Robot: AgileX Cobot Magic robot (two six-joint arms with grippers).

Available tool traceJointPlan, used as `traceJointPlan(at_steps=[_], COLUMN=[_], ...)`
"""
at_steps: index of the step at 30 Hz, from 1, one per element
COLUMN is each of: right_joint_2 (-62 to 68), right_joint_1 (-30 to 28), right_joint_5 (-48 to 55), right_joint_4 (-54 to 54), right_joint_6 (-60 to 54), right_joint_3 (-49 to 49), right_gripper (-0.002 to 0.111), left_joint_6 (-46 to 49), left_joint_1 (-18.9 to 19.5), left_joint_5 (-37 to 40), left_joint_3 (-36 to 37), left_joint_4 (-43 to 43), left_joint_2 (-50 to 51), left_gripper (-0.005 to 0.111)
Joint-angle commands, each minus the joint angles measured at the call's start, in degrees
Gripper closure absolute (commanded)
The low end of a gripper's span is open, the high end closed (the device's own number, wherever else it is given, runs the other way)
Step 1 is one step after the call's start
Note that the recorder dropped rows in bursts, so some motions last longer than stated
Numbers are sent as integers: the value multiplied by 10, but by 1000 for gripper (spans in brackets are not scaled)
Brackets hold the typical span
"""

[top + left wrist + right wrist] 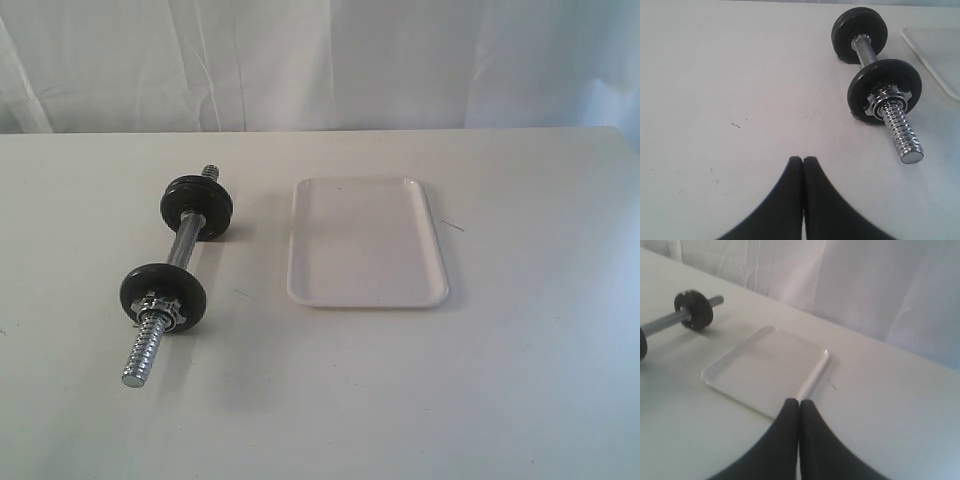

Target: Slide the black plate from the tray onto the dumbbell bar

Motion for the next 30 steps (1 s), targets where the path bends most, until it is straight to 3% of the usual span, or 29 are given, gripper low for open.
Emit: traceJointPlan(at_steps=[1,4,9,23,30], right_joint_2=[-2,-2,-2,-4,-216], right_joint_1=[-3,-3,-3,-3,-25], right_joint_5=[-8,-17,-132,-176,-191], right_joint_4=[-5,-5,-6,-5,-5], right_joint_6=[0,-3,-4,-13,-13], right_joint_3=[79,138,242,244,244], right_gripper=[108,108,108,108,108], left_joint_6=[-2,-2,-2,-2,-2], left_joint_1=[0,0,0,1,1], left_joint_5=[0,0,0,0,-2], left_joint_3=[3,3,3,3,3], left_joint_4=[-1,-1,-1,-1,-1], left_joint_2=[-3,-3,-3,-3,-3], left_gripper=[107,107,107,107,107])
